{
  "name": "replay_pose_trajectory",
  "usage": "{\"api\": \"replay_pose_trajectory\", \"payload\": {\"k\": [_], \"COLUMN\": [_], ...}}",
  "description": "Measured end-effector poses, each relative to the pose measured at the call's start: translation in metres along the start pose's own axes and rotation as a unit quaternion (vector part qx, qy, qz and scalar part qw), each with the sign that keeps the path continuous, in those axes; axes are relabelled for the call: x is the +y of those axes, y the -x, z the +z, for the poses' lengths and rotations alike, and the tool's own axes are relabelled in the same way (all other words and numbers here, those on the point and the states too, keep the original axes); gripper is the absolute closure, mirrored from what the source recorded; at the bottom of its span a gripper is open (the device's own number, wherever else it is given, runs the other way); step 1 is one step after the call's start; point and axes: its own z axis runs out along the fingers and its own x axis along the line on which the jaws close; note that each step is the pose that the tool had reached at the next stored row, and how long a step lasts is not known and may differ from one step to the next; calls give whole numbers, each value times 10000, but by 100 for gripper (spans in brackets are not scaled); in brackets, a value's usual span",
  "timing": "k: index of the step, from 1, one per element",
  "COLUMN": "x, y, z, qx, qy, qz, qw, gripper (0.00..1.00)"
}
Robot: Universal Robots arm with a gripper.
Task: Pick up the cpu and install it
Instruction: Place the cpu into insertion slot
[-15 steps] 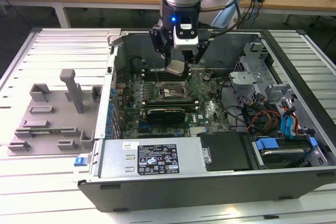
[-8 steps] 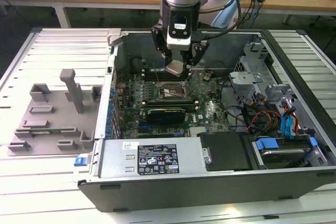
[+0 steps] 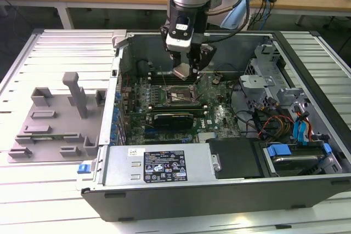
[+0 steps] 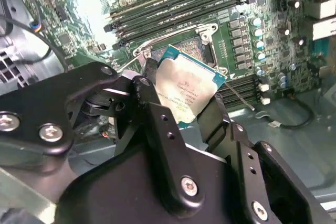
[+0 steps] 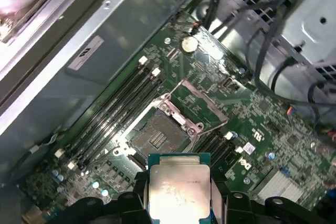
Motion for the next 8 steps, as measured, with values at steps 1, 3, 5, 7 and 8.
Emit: {"api": "replay_pose_trajectory", "payload": {"k": [1, 3, 5, 7, 8], "x": [0, 0, 0, 0, 0], "y": [0, 0, 0, 0, 0], "z": [2, 3, 4, 6, 6], "qx": [-1, -2, -4, -5, -5], "qy": [-8, -15, -22, -30, -34], "qz": [239, 445, 648, 882, 962], "qw": [9997, 9990, 9979, 9961, 9954], "gripper": [45, 45, 45, 45, 45]}}
